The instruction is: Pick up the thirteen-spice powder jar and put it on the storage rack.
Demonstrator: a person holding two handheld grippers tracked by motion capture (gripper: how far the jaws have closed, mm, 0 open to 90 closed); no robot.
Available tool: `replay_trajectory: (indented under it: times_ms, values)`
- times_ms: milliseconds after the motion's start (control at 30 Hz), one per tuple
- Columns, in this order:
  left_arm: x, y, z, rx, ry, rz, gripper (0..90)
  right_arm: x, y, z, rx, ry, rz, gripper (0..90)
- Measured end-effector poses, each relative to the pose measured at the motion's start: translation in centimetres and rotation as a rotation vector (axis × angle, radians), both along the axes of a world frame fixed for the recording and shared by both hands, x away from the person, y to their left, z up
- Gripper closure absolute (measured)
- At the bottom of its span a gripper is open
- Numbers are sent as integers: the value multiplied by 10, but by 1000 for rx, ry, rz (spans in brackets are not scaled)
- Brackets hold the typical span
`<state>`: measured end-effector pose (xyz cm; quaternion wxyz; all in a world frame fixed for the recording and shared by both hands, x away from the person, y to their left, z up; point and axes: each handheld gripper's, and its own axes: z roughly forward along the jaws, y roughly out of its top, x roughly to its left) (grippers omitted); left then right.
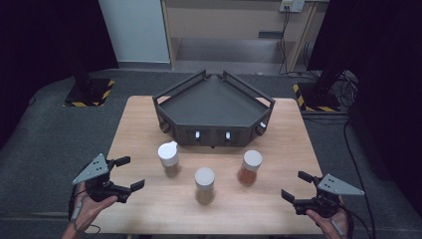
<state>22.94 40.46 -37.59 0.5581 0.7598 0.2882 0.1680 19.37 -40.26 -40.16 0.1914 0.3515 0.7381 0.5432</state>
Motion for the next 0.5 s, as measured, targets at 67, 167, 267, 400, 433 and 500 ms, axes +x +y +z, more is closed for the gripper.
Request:
replay_trajectory:
  times_ms: [67,167,267,400,433,500]
  values:
    - [3,0,4,5,3,4,10,0,0,0,-1,0,1,62]
    - [6,-1,9,11,4,7,10,0,0,0,-2,-2,0,62]
    - [9,-1,13,17,7,5,10,0,0,0,0,-1,0,62]
    - [13,-2,19,25,6,0,10,0,0,0,-1,0,2,62]
    - [14,-3,21,27,6,0,9,0,0,0,-1,0,1,62]
    - [16,-3,24,34,3,0,10,0,0,0,-1,0,2,62]
